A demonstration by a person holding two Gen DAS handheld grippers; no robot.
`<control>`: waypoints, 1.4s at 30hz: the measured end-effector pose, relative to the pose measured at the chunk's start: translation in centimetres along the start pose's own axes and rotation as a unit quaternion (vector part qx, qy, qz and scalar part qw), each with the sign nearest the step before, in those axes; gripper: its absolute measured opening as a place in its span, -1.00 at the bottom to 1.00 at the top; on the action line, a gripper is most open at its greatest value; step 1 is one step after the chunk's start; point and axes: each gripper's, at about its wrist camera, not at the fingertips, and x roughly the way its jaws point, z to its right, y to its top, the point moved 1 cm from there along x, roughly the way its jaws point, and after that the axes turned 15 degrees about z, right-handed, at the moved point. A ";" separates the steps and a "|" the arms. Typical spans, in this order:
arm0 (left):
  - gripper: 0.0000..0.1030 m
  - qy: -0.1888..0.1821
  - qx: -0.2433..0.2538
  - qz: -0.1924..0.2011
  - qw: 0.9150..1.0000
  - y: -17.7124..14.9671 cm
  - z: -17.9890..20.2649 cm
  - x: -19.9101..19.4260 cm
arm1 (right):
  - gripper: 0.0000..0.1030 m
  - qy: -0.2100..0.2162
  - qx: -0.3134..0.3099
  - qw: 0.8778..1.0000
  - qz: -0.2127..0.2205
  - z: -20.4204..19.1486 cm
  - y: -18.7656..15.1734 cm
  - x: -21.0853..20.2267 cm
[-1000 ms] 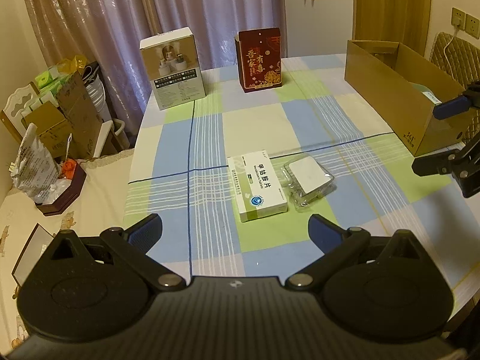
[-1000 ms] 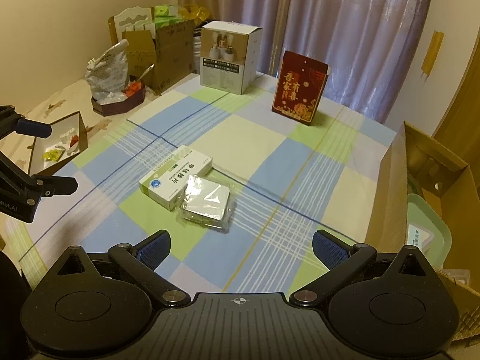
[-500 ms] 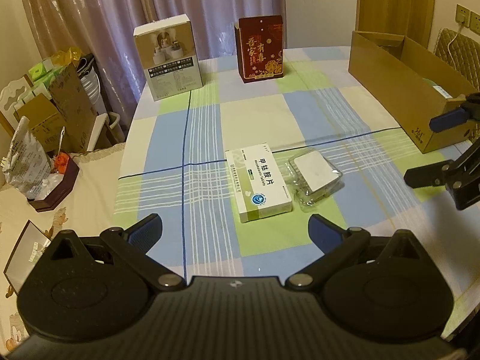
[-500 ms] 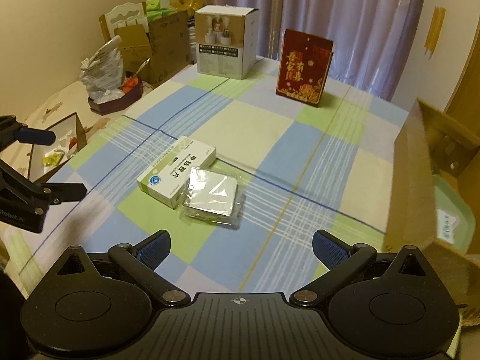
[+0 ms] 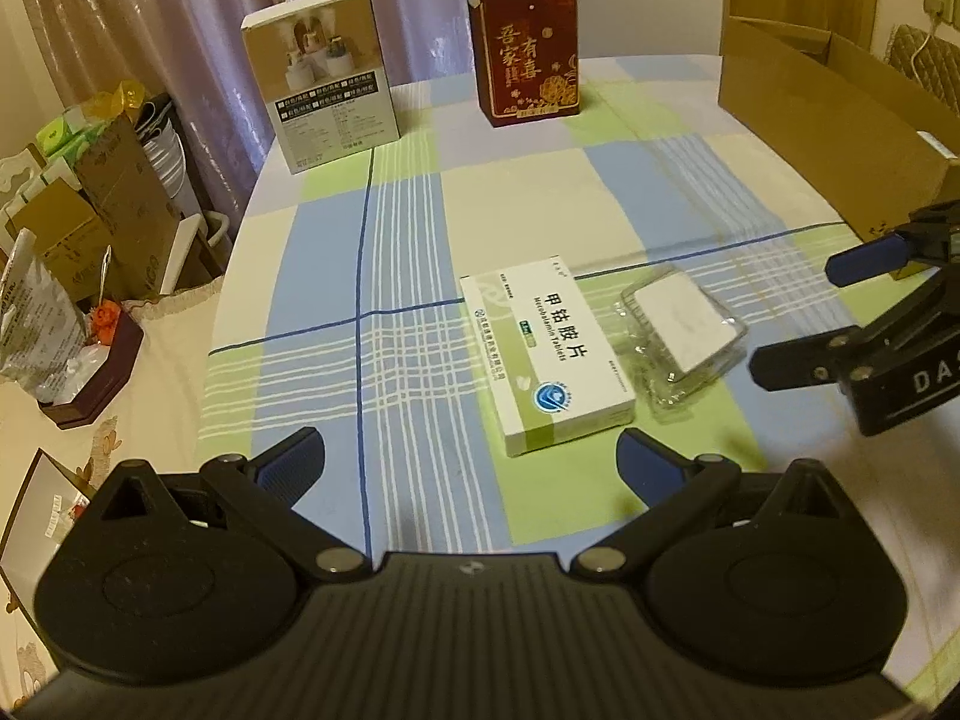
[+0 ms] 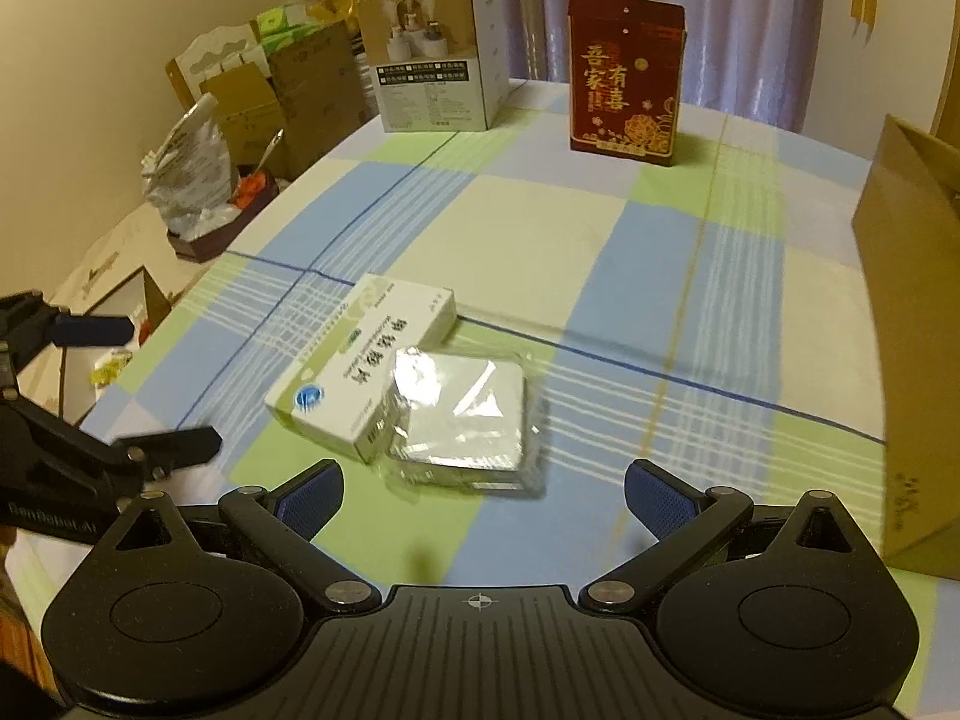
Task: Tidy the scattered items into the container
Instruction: 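Grasp the white medicine box with the left tool while the right tool grasps the wrapped white square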
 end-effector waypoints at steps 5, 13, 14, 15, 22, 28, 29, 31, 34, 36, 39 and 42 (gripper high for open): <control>0.98 0.011 -0.004 0.004 1.000 -0.1 -0.1 1.2 | 1.00 0.005 0.003 1.000 0.015 -0.4 -0.2 1.7; 0.97 0.034 0.019 0.005 0.999 -0.8 0.5 2.5 | 0.81 0.002 -0.001 1.000 0.020 -0.1 -1.8 3.7; 0.97 0.038 0.022 0.005 0.999 -0.9 0.4 2.6 | 0.81 0.001 0.001 1.000 0.021 0.0 -2.0 3.9; 0.97 0.039 0.022 0.004 0.999 -1.1 0.3 2.6 | 0.81 0.000 0.003 1.000 0.021 0.1 -2.1 4.0; 0.97 0.051 0.016 0.007 0.999 -1.8 -0.5 2.7 | 0.81 0.008 0.005 1.000 0.014 0.1 -2.1 5.3; 0.97 0.046 0.014 0.006 0.999 -1.9 -0.2 2.9 | 0.55 -0.002 0.004 1.000 0.010 -0.1 -2.2 5.9; 0.97 0.043 0.015 0.007 0.999 -1.9 -0.1 2.9 | 0.52 -0.004 0.004 1.000 0.011 -0.1 -2.2 5.8; 0.97 0.034 0.013 0.010 0.999 -1.8 0.2 3.1 | 0.44 -0.004 0.002 1.000 0.009 0.1 -2.1 5.6; 0.97 0.019 0.004 0.012 1.000 -1.4 0.8 3.4 | 0.41 -0.017 -0.008 1.000 0.008 0.4 -1.9 5.0; 0.97 0.009 0.000 0.012 1.000 -1.2 1.3 3.7 | 0.40 -0.029 -0.010 0.999 0.010 1.1 -1.9 4.2; 0.97 -0.009 -0.007 0.007 1.000 -0.8 2.0 4.6 | 0.40 -0.051 -0.004 0.999 0.009 2.9 -2.2 3.0; 0.97 -0.020 -0.019 -0.001 1.000 -0.5 2.7 5.9 | 0.40 -0.066 0.009 0.998 0.007 4.5 -2.8 2.0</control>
